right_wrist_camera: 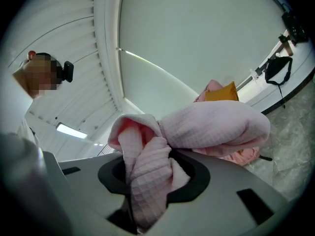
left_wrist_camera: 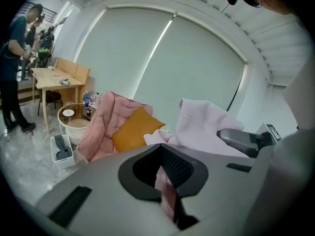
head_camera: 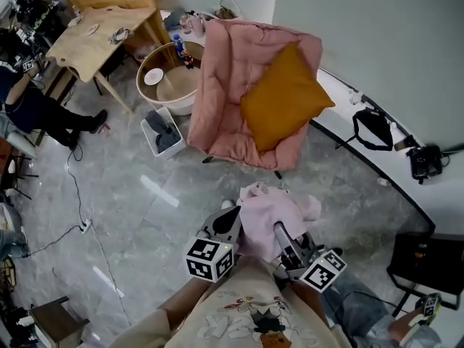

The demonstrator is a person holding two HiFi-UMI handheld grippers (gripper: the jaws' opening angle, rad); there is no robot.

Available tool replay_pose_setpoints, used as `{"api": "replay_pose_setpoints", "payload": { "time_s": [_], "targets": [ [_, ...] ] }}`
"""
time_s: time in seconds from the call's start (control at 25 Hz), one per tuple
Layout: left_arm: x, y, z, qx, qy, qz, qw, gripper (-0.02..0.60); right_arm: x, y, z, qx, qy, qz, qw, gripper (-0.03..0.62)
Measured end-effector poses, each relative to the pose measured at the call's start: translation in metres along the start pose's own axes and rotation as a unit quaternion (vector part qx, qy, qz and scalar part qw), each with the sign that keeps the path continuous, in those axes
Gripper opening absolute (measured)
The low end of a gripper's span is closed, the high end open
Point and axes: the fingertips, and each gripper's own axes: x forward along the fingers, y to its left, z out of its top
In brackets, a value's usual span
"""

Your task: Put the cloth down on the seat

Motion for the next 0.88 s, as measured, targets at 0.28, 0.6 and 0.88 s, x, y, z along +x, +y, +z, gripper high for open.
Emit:
{"api": "replay_pose_setpoints", "payload": {
  "time_s": [0.28,0.6,0.88],
  "targets": [
    [0.019,0.058,0.055,-0.014,-0.020,-0.009,0.9997,0.005,0.081,0.010,0.021,-0.006,0.002,0.004,1.000,0.164],
    [0.027,0.122,0.107,-0.021,-0.045,-0.008,0.9988,0.005,0.165,0.025,0.035,-0.013,0.010,0.019,1.000,0.164],
    [0.025,0.163,0.112,-0.047,-0.046,0.002,0.9979,0.005,0.207,0.030,0.023,-0.014,0.032,0.015,0.999,0.165]
  ]
}}
